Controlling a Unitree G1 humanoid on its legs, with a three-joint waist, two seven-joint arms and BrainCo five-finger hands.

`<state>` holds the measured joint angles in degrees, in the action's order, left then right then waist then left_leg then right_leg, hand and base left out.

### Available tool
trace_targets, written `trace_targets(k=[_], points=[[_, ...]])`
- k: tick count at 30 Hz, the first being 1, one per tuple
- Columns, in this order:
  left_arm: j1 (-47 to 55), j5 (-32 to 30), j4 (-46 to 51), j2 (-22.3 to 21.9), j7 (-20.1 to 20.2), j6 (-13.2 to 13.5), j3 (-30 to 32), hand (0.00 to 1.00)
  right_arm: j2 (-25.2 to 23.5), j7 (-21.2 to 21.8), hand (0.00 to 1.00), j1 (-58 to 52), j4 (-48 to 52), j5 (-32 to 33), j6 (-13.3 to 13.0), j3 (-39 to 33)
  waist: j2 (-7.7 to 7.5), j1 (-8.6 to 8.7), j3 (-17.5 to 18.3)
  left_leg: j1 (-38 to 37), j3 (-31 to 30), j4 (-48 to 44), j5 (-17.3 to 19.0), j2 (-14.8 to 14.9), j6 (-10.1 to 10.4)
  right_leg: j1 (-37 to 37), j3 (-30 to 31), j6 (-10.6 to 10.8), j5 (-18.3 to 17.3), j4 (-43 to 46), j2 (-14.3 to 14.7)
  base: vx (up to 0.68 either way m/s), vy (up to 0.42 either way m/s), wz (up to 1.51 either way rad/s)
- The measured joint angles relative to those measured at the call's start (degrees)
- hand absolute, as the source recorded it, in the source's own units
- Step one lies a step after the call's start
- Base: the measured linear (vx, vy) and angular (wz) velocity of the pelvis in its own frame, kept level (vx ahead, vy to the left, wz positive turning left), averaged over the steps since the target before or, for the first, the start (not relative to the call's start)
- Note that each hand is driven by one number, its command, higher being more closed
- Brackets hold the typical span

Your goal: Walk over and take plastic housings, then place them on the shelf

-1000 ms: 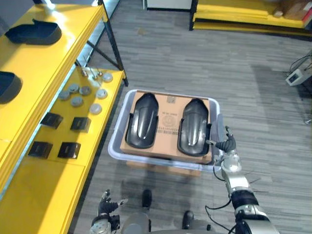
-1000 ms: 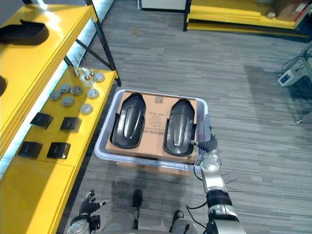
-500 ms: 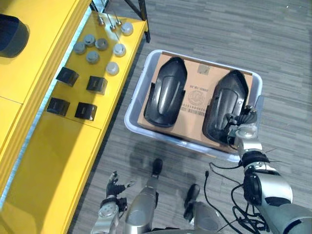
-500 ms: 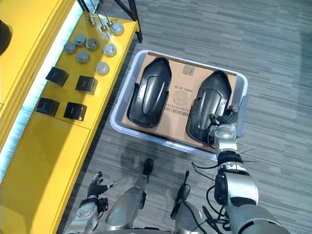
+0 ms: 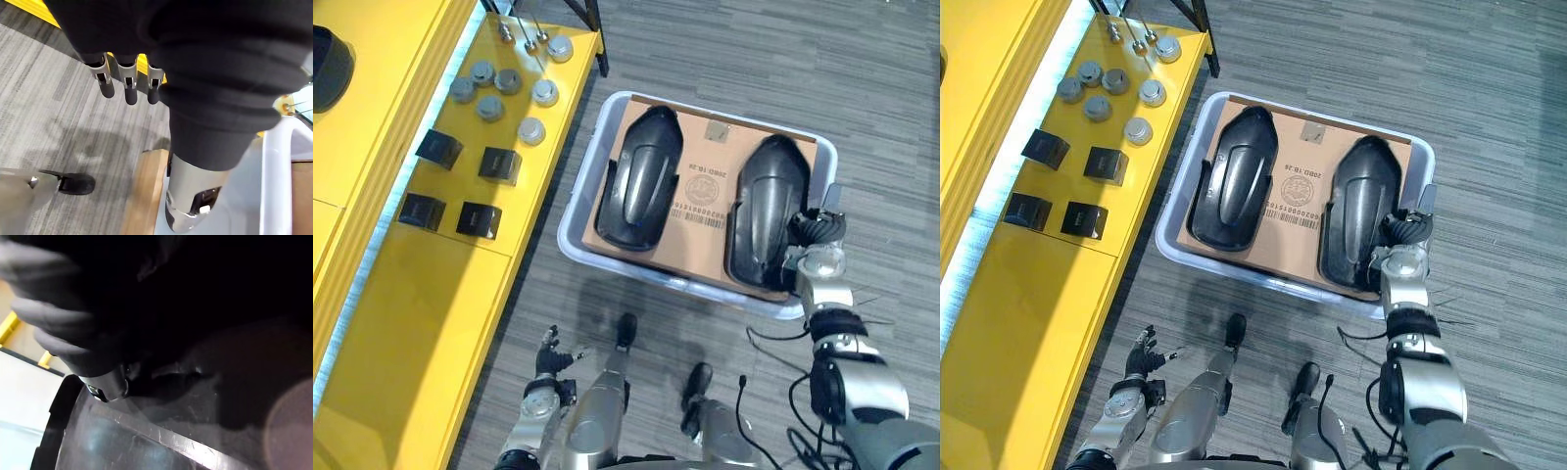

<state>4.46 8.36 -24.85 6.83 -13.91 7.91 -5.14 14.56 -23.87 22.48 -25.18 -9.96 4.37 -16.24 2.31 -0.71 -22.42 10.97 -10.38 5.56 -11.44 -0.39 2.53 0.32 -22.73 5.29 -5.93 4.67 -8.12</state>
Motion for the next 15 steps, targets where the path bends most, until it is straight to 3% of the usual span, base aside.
trace_targets(k=[4,5,11,15], points=[[3.5,0.1,12.8,-1.0,0.1,0.1,0.1,0.00,-3.8,-2.1,1.00,-9.7,11.8,-2.8,0.0,-2.4,-1.96,0.22,3.0,-1.2,1.9,0.2,0.9,0.6,0.0,0.0,2.3,0.0,0.0,0.2,0.2,-0.05,0.004,-0.27],[5.3,1.2,17.5,-2.2,0.1,0.2,-0.2,0.00,-5.4,-2.5,1.00,-12.6,16.2,-3.9,0.0,-2.4,-2.39,1.46,4.9,-1.4,2.3,0.3,1.0,0.5,-0.2,0.0,2.7,0.0,0.0,0.2,0.1,-0.03,0.007,-0.16],[6.4,2.4,30.8,-4.2,-0.7,1.2,-5.6,0.00,-10.1,-3.6,1.00,-18.5,27.3,-8.3,-0.4,1.9,-2.43,2.99,8.9,-3.9,4.4,0.1,1.2,0.6,-0.5,-1.1,5.1,0.1,0.1,0.6,0.1,-0.02,0.004,-0.18],[3.7,2.6,32.4,-5.2,-2.2,1.4,-9.8,0.00,-11.6,-3.5,1.00,-20.0,31.6,-11.4,-0.4,6.9,-1.97,3.01,10.6,-4.9,5.6,0.3,1.3,0.9,-0.5,-1.2,6.3,0.0,0.1,1.2,0.2,-0.06,0.002,-0.16]])
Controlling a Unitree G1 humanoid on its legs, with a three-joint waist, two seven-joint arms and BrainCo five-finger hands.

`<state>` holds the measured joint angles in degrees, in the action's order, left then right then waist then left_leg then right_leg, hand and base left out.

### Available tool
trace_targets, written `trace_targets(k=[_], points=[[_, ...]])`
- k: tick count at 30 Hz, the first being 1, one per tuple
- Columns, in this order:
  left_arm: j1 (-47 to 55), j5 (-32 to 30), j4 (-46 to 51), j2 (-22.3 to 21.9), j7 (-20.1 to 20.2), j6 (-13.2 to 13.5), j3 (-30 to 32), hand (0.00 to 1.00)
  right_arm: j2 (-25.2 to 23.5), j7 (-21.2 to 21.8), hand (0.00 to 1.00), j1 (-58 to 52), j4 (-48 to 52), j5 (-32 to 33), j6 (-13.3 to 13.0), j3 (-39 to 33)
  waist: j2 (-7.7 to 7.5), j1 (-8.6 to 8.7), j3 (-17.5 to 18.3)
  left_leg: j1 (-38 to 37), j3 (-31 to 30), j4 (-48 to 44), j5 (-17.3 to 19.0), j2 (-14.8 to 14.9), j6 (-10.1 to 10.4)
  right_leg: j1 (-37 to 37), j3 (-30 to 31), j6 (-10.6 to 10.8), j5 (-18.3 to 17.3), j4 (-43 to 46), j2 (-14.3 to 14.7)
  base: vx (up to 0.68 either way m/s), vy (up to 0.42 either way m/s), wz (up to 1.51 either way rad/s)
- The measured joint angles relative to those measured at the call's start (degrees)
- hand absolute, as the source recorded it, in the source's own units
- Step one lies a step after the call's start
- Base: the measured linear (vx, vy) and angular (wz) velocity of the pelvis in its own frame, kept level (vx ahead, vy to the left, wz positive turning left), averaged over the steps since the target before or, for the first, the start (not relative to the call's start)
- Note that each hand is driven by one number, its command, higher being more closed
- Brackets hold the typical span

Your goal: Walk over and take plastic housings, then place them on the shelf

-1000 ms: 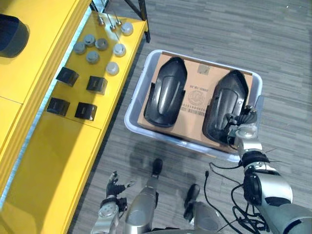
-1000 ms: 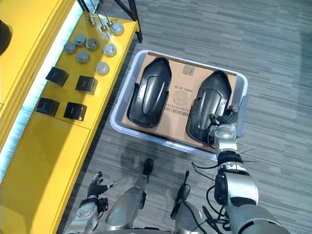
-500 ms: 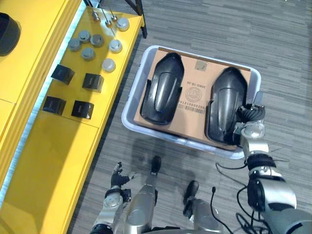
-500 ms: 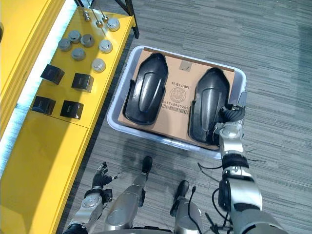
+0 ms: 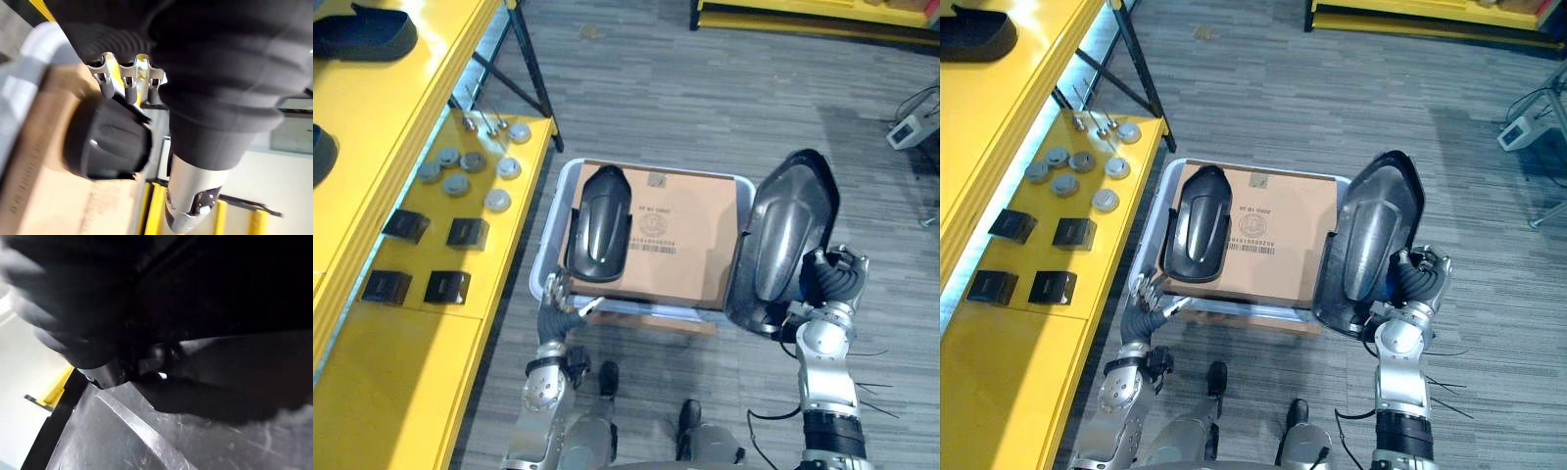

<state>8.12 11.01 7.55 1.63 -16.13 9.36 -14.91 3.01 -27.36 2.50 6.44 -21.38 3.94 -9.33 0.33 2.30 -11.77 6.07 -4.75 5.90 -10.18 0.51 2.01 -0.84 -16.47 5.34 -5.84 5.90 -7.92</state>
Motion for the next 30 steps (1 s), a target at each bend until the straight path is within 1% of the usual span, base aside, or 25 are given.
trace_targets(k=[2,4,5,7,8,10,12,15,20,25,26,30], points=[[-1.6,0.0,0.0,-0.2,-1.2,-0.1,-2.5,0.00,-1.4,0.0,1.00,-0.5,2.4,-1.8,-0.2,3.6,0.07,0.04,1.1,-0.4,0.6,0.0,0.0,0.4,0.0,0.0,0.9,-0.1,0.3,0.0,0.3,-0.06,-0.002,-0.18],[-2.7,0.0,0.0,-0.3,-2.0,-0.2,-3.9,0.00,-2.1,0.0,1.00,-0.8,3.4,-2.1,-0.2,5.6,0.11,0.05,1.4,-0.9,0.9,0.0,0.0,0.5,0.0,0.0,1.1,-0.2,0.3,-0.1,0.4,-0.07,-0.004,-0.09],[-3.6,-0.5,0.0,-0.4,-2.9,-0.5,-5.5,0.00,-2.7,0.0,1.00,-1.0,4.2,-2.3,-0.3,7.7,0.24,0.09,2.1,-1.0,0.9,0.0,0.0,0.6,0.0,0.0,1.2,-0.3,0.4,-0.1,0.5,-0.08,-0.005,-0.06],[-4.2,-0.7,0.0,-0.4,-3.3,-1.4,-6.5,0.00,-3.0,0.0,1.00,-1.9,4.5,-2.3,-0.8,10.0,0.29,0.11,2.9,-1.1,1.1,0.0,0.0,0.8,0.0,0.0,1.5,-0.4,0.5,-0.1,0.7,-0.04,-0.008,-0.08],[-4.9,-1.1,0.0,-0.4,-4.2,-2.0,-7.4,0.00,-3.4,0.0,1.00,-2.5,4.5,-2.3,-1.2,12.2,0.27,0.05,3.3,-1.5,1.6,0.0,0.0,1.0,0.0,-0.2,2.0,-0.5,0.7,-0.2,0.8,-0.02,-0.010,-0.13],[-5.6,-2.3,-0.5,-0.3,-5.2,-2.8,-8.1,0.00,-3.8,0.0,1.00,-2.7,4.5,-2.3,-1.3,14.7,0.42,0.09,3.5,-1.9,2.0,0.0,0.0,1.1,0.0,-0.7,2.5,-0.5,1.0,-0.3,0.9,-0.01,-0.013,-0.14],[-6.0,-3.0,-0.9,-0.4,-5.9,-3.7,-8.3,0.00,-4.3,-0.2,1.00,-3.0,4.6,-2.2,-1.3,15.4,0.60,0.17,4.2,-1.9,2.2,0.0,0.0,1.2,0.0,-0.9,2.6,-0.5,1.4,-0.9,1.0,-0.01,-0.003,-0.07],[-7.3,-3.3,-3.1,-0.2,-6.7,-4.6,-9.2,0.00,-3.6,-0.3,1.00,-3.1,5.2,-1.6,-1.3,16.2,0.64,0.20,5.5,-2.0,2.6,0.0,0.0,1.2,0.0,-0.9,2.8,-0.3,1.7,-1.3,1.1,-0.01,0.002,-0.03],[-9.6,-3.3,-5.3,-0.1,-6.8,-5.7,-13.3,0.00,-3.5,-0.3,1.00,-3.1,6.3,-0.3,-1.6,19.9,0.64,0.20,6.4,-2.3,3.2,0.0,0.2,1.4,0.3,-1.0,3.4,-0.4,2.4,-2.1,1.2,-0.02,-0.002,-0.06],[-11.1,-3.2,-8.2,1.0,-6.7,-6.4,-15.2,0.00,-2.6,-0.2,1.00,-4.7,6.2,0.7,-1.6,21.0,0.65,0.35,7.9,-2.3,3.2,0.0,0.2,1.4,0.2,-1.0,3.6,-0.4,2.4,-2.2,1.2,0.00,-0.001,-0.01],[-11.1,-3.2,-8.3,1.1,-6.7,-6.4,-15.7,1.00,-2.6,-0.2,1.00,-4.8,6.2,0.8,-1.6,21.2,0.67,0.42,8.0,-2.3,3.2,0.0,0.2,1.4,0.2,-1.0,3.6,-0.4,2.4,-2.2,1.3,0.01,-0.013,-0.03],[-11.7,-3.0,-9.4,1.1,-6.5,-6.4,-16.7,1.00,-2.4,0.0,1.00,-5.0,6.2,1.1,-1.6,21.2,0.69,0.49,8.9,-2.3,3.2,0.0,0.0,1.4,0.0,-0.9,3.8,-0.4,2.5,-2.3,1.2,0.00,0.000,0.00]])
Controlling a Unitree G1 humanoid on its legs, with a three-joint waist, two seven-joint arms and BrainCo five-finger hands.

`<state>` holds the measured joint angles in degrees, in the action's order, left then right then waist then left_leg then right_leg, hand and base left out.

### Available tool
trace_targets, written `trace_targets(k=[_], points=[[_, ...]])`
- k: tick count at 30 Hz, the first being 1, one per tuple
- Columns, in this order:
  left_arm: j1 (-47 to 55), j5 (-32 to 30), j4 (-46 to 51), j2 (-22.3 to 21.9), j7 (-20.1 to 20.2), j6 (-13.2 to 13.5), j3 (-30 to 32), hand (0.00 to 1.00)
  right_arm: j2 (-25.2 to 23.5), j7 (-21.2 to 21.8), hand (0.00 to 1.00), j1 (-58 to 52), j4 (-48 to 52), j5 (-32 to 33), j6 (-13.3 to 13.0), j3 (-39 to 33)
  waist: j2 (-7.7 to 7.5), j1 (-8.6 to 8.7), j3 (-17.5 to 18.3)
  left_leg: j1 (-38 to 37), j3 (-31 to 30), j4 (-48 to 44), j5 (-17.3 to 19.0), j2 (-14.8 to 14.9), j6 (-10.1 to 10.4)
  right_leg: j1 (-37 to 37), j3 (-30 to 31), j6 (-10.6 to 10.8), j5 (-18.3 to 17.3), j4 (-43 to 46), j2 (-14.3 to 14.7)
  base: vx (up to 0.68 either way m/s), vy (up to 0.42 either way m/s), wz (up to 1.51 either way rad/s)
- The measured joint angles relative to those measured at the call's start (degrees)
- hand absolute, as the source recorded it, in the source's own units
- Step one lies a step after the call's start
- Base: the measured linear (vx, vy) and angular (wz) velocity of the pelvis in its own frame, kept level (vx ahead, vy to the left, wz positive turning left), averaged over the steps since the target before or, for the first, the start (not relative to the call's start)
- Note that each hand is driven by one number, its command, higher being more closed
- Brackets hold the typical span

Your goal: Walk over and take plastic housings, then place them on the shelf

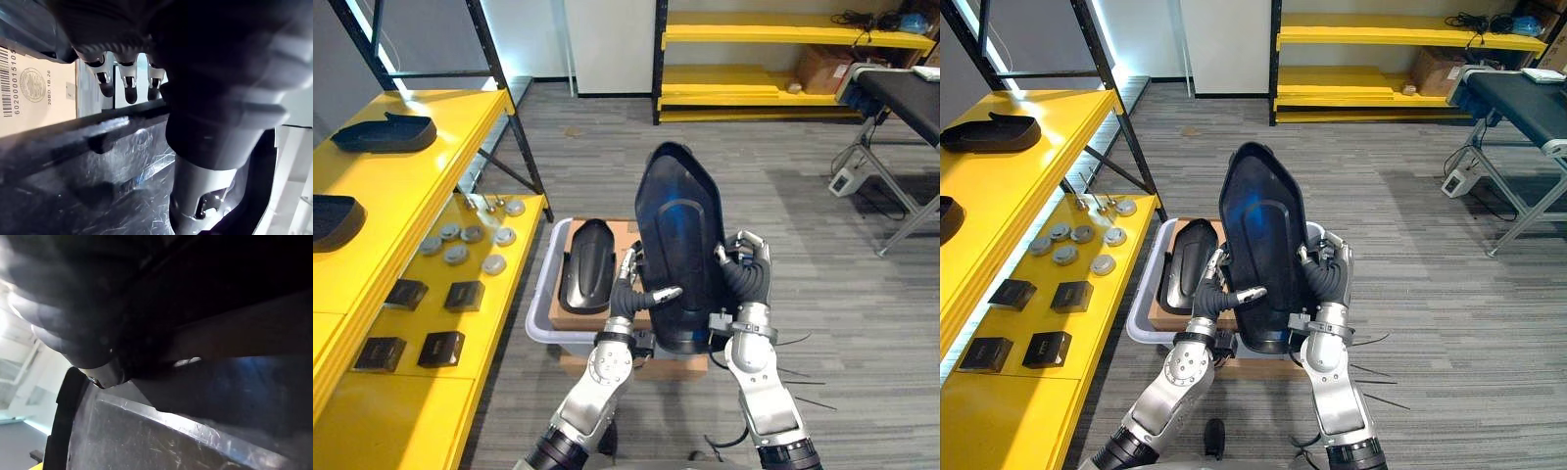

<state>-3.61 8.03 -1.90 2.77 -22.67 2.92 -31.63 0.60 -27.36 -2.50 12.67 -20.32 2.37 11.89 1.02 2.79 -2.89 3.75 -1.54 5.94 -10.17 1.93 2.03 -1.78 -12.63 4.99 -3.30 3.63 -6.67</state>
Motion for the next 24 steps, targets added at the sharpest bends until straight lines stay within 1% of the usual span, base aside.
trace_targets(k=[1,2,4,7,8,11,13,14,16,19,21,23,24], points=[[-0.1,0.3,0.0,0.1,0.1,0.0,-0.1,1.00,0.0,0.0,1.00,-0.1,0.0,0.1,0.0,0.0,0.00,0.02,0.2,0.0,0.0,0.0,0.0,0.0,0.0,0.0,0.0,0.0,0.0,0.0,0.0,0.00,0.000,0.00],[-0.1,0.3,0.0,0.3,0.2,0.0,-0.2,1.00,0.1,0.0,0.00,-0.1,-0.1,0.2,0.0,0.0,-0.02,0.04,0.4,0.0,0.0,0.0,0.0,0.0,0.0,0.0,0.0,0.0,0.0,0.0,0.0,0.00,0.000,0.00],[-0.2,0.6,-0.2,0.4,0.2,0.0,-0.4,1.00,0.2,0.1,0.00,-0.1,-0.1,0.9,-0.3,0.1,-0.01,0.07,0.6,0.0,0.0,0.0,0.0,0.0,0.0,0.0,0.0,0.0,0.0,0.0,0.0,0.00,0.000,0.00],[-0.5,3.1,-2.5,0.4,0.2,0.0,-0.2,1.00,1.0,0.6,0.00,-0.1,-0.1,3.4,-2.3,1.8,-0.05,0.12,0.9,-0.1,0.0,0.0,0.0,0.0,0.0,0.0,0.1,0.0,0.1,0.0,0.0,0.00,0.000,0.00],[-0.5,3.5,-2.7,0.5,0.2,-0.1,-0.2,1.00,1.1,1.1,0.00,-0.1,-0.1,4.0,-2.4,2.0,-0.08,0.12,1.0,-0.1,0.0,0.0,0.0,0.0,0.0,0.0,0.1,0.0,0.1,0.0,0.0,0.00,0.000,0.00],[-0.5,4.4,-2.7,1.0,0.4,-0.3,1.3,1.00,3.4,6.0,0.00,0.0,-0.6,9.6,-4.5,2.3,-0.33,0.05,1.2,-0.1,0.0,0.0,0.0,0.0,0.0,-0.1,0.1,0.0,0.1,0.0,0.0,0.00,0.000,0.00],[-0.4,4.3,-2.7,1.5,1.3,-0.3,2.3,1.00,5.5,8.2,0.00,0.4,-0.6,11.5,-4.8,2.2,-0.33,-0.08,1.2,-0.2,0.0,0.0,0.0,0.0,0.0,-0.2,0.1,0.0,0.2,0.0,0.0,0.00,0.000,0.00],[-0.4,4.2,-2.7,2.0,1.6,-0.3,2.6,1.00,7.0,10.1,0.00,0.8,-0.6,12.6,-5.3,2.2,-0.33,-0.12,1.2,-0.4,0.0,0.0,0.0,0.0,0.0,-0.4,0.1,0.0,0.2,0.0,0.0,0.00,0.000,0.00],[0.1,3.5,-2.3,2.0,2.6,-0.5,3.8,1.00,8.8,12.3,0.00,1.1,-0.5,14.4,-6.5,1.7,-0.33,-0.17,1.2,-0.7,0.0,0.0,0.0,0.0,0.0,-0.9,0.0,0.0,0.2,-0.1,0.0,0.00,0.000,0.04],[0.9,1.3,0.2,2.0,3.1,-0.7,7.4,1.00,11.0,15.6,0.00,1.1,0.5,17.7,-7.8,-2.3,-0.33,-0.25,1.2,-0.7,0.0,0.0,0.2,0.1,0.3,-1.1,-0.1,-0.1,0.3,-0.7,0.2,0.00,0.000,0.01],[1.9,0.2,1.9,1.9,3.8,-0.7,9.9,1.00,11.4,17.6,0.00,1.0,2.4,21.4,-8.7,-5.7,-0.32,-0.16,1.2,-0.6,0.0,0.0,0.2,0.2,0.3,-1.1,-0.1,-0.1,0.3,-1.0,0.4,0.00,0.000,0.00],[3.8,0.2,3.6,1.9,3.9,-0.7,13.4,1.00,10.5,18.7,0.00,1.0,4.6,26.8,-10.1,-13.3,-0.33,0.01,1.2,-0.5,0.0,0.0,0.3,0.2,0.2,-1.3,-0.1,-0.1,0.4,-1.5,0.4,0.00,0.000,0.00],[4.4,0.2,3.8,1.8,3.8,-0.7,14.3,1.00,10.2,18.8,0.00,1.0,4.7,28.4,-10.8,-15.4,-0.34,0.05,1.2,-0.5,0.0,0.0,0.3,0.2,0.2,-1.4,-0.1,-0.1,0.4,-1.6,0.4,0.00,0.000,0.00]])
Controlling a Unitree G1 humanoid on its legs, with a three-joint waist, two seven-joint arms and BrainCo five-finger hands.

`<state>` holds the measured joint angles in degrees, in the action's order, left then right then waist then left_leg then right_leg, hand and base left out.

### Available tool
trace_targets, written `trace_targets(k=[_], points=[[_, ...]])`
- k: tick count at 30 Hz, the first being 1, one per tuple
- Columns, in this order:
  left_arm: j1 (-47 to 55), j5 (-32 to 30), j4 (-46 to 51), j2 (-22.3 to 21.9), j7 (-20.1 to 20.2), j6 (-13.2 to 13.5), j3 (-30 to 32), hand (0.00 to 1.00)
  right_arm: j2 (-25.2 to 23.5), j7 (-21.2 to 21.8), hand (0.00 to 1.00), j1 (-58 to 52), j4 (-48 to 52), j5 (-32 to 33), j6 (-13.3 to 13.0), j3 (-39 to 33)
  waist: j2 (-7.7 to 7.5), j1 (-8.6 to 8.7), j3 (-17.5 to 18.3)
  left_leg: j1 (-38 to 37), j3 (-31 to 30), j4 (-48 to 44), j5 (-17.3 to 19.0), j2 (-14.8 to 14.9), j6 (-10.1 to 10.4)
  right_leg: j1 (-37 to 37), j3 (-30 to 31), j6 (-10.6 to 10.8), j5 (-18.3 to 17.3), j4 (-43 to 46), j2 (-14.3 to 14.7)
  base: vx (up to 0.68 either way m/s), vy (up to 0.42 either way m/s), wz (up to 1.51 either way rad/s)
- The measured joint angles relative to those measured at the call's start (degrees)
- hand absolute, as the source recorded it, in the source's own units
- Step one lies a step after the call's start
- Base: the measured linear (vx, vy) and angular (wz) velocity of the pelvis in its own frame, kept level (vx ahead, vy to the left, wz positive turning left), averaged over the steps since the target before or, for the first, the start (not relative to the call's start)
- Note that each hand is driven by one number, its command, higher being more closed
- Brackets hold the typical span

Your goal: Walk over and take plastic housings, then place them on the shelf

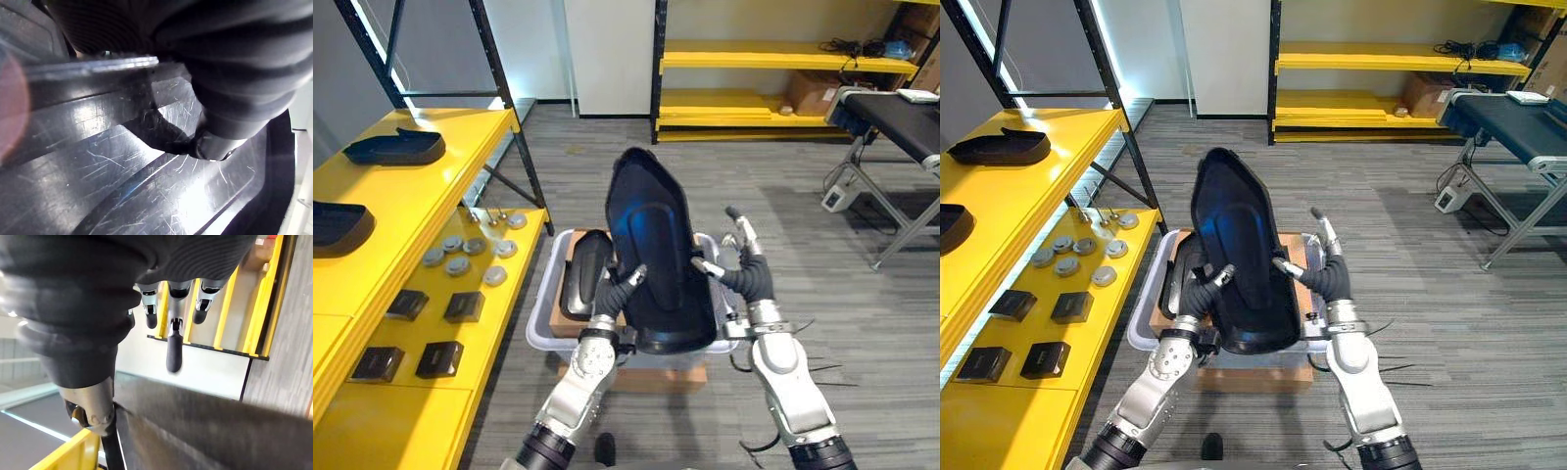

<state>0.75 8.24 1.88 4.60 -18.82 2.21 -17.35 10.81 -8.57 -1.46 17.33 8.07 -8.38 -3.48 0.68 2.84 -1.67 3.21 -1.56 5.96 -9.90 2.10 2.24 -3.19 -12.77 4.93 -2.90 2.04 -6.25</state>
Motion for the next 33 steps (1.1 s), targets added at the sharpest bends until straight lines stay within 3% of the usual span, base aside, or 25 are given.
trace_targets(k=[2,5,9,12,15,21,25,26,28,29,30,31,33], points=[[2.7,0.0,0.5,-0.1,-0.1,0.0,3.8,1.00,-2.8,-0.4,0.00,-0.5,-0.3,5.4,-0.8,-9.6,-0.02,0.31,0.0,0.1,-0.1,0.0,0.0,-0.1,-0.1,-0.1,-0.2,0.0,0.1,-0.3,0.0,0.01,-0.007,0.02],[4.8,0.0,0.8,-0.3,0.0,0.0,6.4,1.00,-5.1,-2.3,0.00,-1.5,-2.4,8.9,-2.2,-16.8,-0.05,0.73,0.0,0.3,-0.3,0.0,0.0,-0.1,-0.1,-0.1,-0.5,0.0,0.1,-0.4,-0.1,0.03,-0.019,0.06],[8.4,0.1,3.0,-2.0,0.0,0.0,10.3,1.00,-6.1,-8.5,0.00,-4.8,-18.7,12.2,-2.3,-29.4,-0.13,1.28,0.2,0.9,-1.0,0.0,0.0,-0.2,0.0,-0.1,-1.2,0.0,0.1,-0.9,0.0,0.03,-0.027,0.08],[10.5,0.2,3.3,-2.4,0.1,0.1,11.8,1.00,-5.7,-10.2,0.00,-7.3,-32.7,12.2,-0.6,-32.8,0.60,1.43,0.7,1.0,-1.0,0.0,0.3,-0.1,0.2,-0.1,-1.2,0.0,0.1,-1.0,0.1,0.04,-0.033,0.01],[11.4,0.3,3.3,-2.3,1.4,0.2,12.1,1.00,-5.5,-9.6,0.00,-9.2,-43.9,12.3,2.0,-33.1,0.90,1.42,0.8,1.0,-1.1,0.0,0.5,0.0,0.4,-0.5,-1.3,0.1,0.2,-1.0,0.2,0.04,-0.030,0.01],[16.6,1.3,5.4,-2.1,3.9,0.7,13.6,1.00,-6.6,-2.0,0.00,-13.1,-60.8,7.7,5.9,-29.2,0.63,1.36,0.4,-0.1,-1.6,0.0,0.9,-0.1,0.1,-1.1,-1.9,-0.2,-1.8,1.0,0.0,0.02,-0.028,0.06],[19.9,2.5,7.2,-2.2,4.6,0.9,15.4,1.00,-7.7,0.1,0.00,-13.1,-65.5,4.4,7.0,-24.6,0.19,0.50,-0.4,-0.1,-2.7,0.0,1.4,-0.2,-0.2,-1.6,-3.4,-0.2,-3.7,3.2,0.0,-0.02,-0.037,0.21],[20.8,2.6,8.3,-2.3,5.0,1.0,15.6,1.00,-8.0,0.4,0.00,-13.0,-66.2,3.4,7.2,-22.6,0.15,-0.47,-1.1,0.2,-2.8,-0.1,1.4,-0.4,-0.2,-1.4,-4.3,-0.2,-4.4,4.4,-0.1,-0.06,-0.035,0.44],[21.0,2.6,9.9,-2.9,5.1,1.1,15.7,1.00,-8.2,0.8,0.00,-12.7,-66.2,2.5,7.2,-19.7,0.07,-0.74,-2.6,2.2,-3.7,-0.9,1.4,-0.6,-0.2,-0.9,-8.0,0.2,-5.6,6.5,-0.7,-0.04,-0.038,1.21],[20.7,2.6,10.9,-4.0,5.1,1.2,15.6,1.00,-8.3,1.0,0.00,-12.1,-66.1,2.5,7.2,-18.4,0.56,-0.78,-3.2,4.9,-2.1,-1.8,3.6,-1.0,-3.1,-0.5,-13.4,0.2,-6.3,8.1,-1.9,-0.02,-0.031,1.91],[20.2,2.6,10.9,-4.6,5.1,1.2,15.5,1.00,-8.5,1.0,0.00,-11.6,-66.5,2.5,7.1,-18.5,-0.80,-0.85,-4.1,6.2,1.2,-2.7,6.0,-1.4,-6.5,-0.7,-16.7,0.1,-6.2,7.6,-3.5,0.00,0.013,1.86],[19.9,2.6,11.0,-5.0,5.1,1.4,15.4,1.00,-8.9,1.0,0.00,-11.2,-67.4,2.5,6.8,-18.5,-1.14,-0.97,-4.4,7.1,5.4,-3.8,6.8,-1.0,-7.8,-0.8,-18.9,0.0,-6.2,7.8,-4.4,0.03,0.039,1.70],[19.0,2.7,10.9,-5.9,5.2,1.5,14.5,1.00,-7.9,1.0,0.00,-9.3,-68.4,1.9,6.8,-18.5,0.44,-1.16,-5.7,9.9,24.5,-10.5,8.0,3.7,-9.4,-3.0,-27.1,0.9,-7.2,9.0,-5.2,0.06,0.048,1.84]])
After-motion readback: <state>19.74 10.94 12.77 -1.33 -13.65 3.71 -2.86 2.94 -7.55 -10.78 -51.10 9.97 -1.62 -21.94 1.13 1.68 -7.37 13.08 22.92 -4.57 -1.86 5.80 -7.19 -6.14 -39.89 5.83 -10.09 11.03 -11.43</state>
